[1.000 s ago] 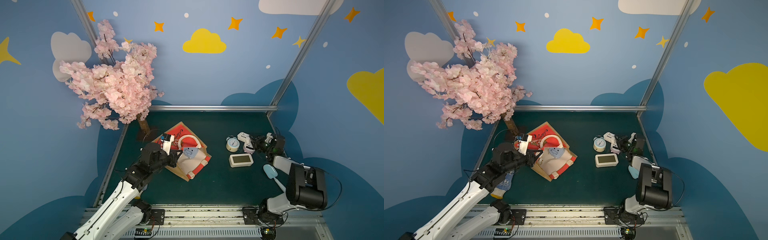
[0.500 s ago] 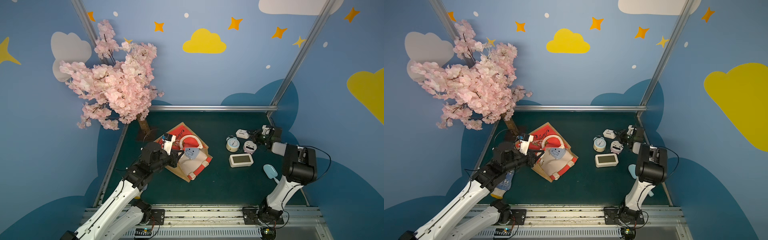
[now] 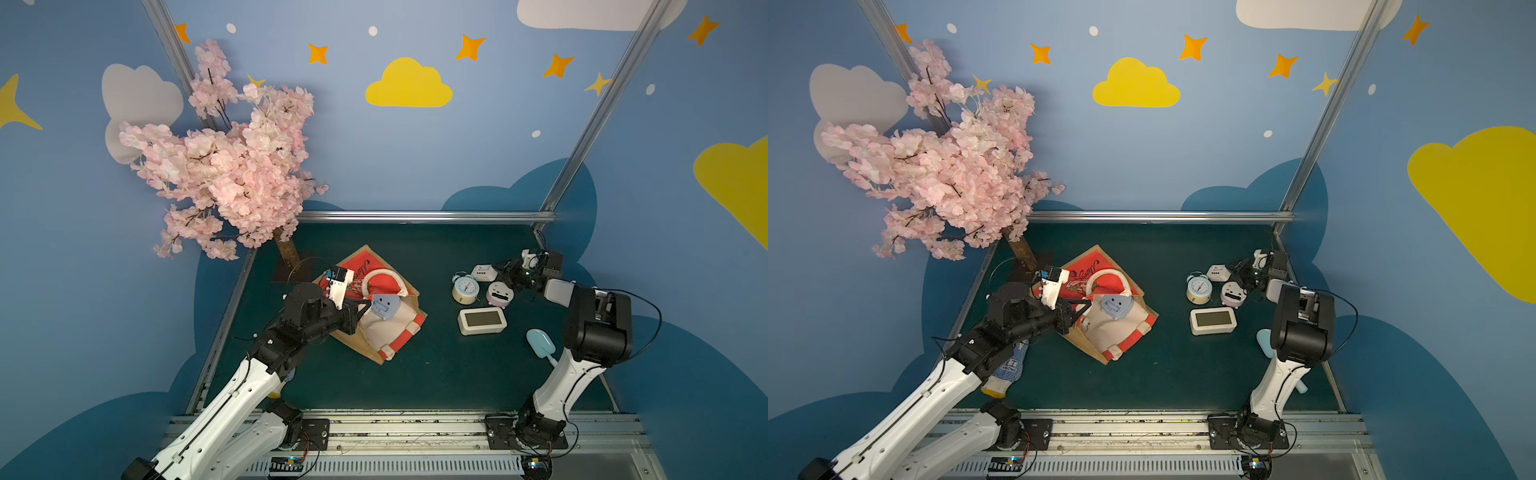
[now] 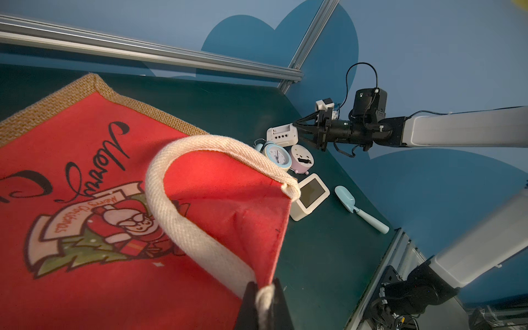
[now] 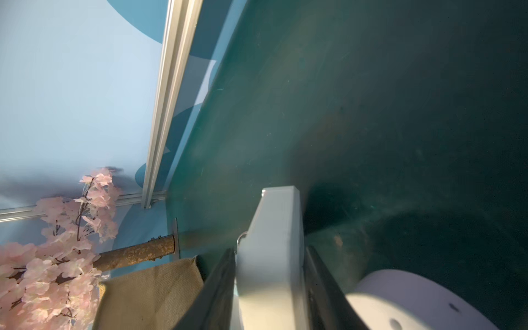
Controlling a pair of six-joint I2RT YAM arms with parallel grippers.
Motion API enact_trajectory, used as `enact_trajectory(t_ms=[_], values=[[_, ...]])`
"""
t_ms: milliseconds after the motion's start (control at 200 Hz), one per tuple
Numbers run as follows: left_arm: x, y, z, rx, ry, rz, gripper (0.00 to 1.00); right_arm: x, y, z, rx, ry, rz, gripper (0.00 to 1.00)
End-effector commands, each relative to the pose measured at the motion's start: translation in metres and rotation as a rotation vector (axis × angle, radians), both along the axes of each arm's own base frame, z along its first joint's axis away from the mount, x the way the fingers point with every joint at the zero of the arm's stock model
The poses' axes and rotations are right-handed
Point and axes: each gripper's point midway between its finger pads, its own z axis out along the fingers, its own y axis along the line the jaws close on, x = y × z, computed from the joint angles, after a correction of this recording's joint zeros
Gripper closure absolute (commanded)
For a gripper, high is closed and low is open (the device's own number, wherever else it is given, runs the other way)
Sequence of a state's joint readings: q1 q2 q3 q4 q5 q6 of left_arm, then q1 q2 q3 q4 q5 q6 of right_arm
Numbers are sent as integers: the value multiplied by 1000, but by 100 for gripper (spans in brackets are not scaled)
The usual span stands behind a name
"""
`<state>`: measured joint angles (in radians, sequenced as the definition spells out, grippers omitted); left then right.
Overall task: Take the alarm clock out of the canvas bag
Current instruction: Place the alarm at the center of the board.
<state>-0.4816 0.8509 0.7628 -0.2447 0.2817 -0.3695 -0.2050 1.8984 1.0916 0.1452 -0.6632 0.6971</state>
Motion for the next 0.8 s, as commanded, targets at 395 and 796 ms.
enact_trajectory(t_ms=[395,796], values=[[0,-7,35,-69,-109,-40,93,-4,-21,-5,-95,59,-23,44],[4,-3,34,-58,-106,-3,92,-17,-23,46,-147,-35,-78,37]])
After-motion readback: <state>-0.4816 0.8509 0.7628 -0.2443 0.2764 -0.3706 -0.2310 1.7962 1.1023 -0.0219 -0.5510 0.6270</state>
